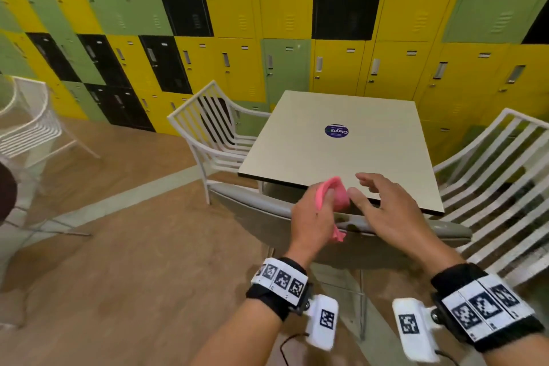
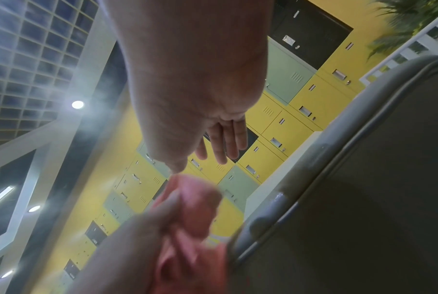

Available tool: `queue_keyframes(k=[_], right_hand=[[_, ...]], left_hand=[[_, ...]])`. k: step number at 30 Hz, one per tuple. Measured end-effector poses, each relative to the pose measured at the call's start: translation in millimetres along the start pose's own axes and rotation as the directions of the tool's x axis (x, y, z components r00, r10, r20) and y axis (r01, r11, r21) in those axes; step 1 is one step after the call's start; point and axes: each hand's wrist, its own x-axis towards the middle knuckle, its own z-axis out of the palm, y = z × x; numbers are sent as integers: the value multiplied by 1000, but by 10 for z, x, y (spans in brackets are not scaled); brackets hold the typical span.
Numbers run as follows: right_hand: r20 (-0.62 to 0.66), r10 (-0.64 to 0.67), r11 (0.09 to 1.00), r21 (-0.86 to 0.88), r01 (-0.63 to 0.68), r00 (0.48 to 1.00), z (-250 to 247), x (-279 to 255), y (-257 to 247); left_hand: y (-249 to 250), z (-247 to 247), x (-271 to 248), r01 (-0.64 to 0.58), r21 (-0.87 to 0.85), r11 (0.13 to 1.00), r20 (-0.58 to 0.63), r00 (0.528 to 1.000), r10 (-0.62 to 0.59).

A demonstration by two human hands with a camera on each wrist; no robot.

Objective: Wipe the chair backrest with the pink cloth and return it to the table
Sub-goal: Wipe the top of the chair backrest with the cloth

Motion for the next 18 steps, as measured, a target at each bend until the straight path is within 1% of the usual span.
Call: queue_keyframes(k=[1, 3, 4, 5, 6, 7, 8, 10, 11, 12, 13, 14, 15, 16, 17, 18], right_hand=[[1, 4, 1000, 9, -4, 1000, 21, 9, -28], [16, 14, 1000, 8, -14, 1000, 83, 13, -47], [29, 17, 1000, 3, -17, 999, 125, 16, -55], [41, 18, 1000, 2, -18, 999, 167, 11, -72], [52, 16, 1000, 2, -16, 999, 214, 10, -96], [62, 10, 1000, -1, -10, 998, 262, 11, -128], [69, 3, 1000, -8, -3, 998, 309, 14, -164], [82, -9, 1000, -23, 11, 997, 396, 37, -246], [86, -11, 1000, -26, 14, 996, 434, 57, -284], [88, -12, 999, -28, 15, 996, 461, 79, -326], [88, -12, 999, -32, 15, 996, 477, 102, -371], [84, -13, 999, -31, 15, 996, 485, 131, -411], [77, -15, 1000, -25, 17, 997, 485, 158, -451], [69, -20, 1000, -19, 22, 997, 479, 182, -484], [64, -26, 999, -19, 27, 998, 467, 196, -513], [61, -31, 999, -21, 33, 998, 457, 208, -524]], left_hand=[[-63, -283, 90, -31, 65, 997, -49, 998, 35], [-279, -828, 325, -64, 273, 960, -160, 981, 110], [-423, -1065, 451, -28, 364, 931, -216, 970, 114], [-555, -1235, 555, 35, 403, 914, -276, 958, 85], [-670, -1322, 627, 85, 414, 907, -326, 943, 60], [-761, -1312, 659, 93, 437, 895, -351, 933, 75], [-802, -1195, 636, 50, 489, 871, -331, 934, 133], [-799, -769, 431, -87, 563, 822, -198, 951, 237], [-806, -515, 300, -163, 559, 813, -110, 957, 268], [-771, -287, 157, -219, 491, 843, -3, 968, 253], [-723, -107, 30, -228, 380, 896, 101, 974, 205], [-644, -26, -54, -190, 254, 948, 184, 972, 146], [-546, -51, -74, -125, 121, 985, 225, 970, 96], [-453, -156, -29, -52, 7, 999, 219, 974, 49], [-397, -315, 52, -9, -65, 998, 171, 985, 20], [-422, -521, 186, 12, -76, 997, 91, 996, -5]])
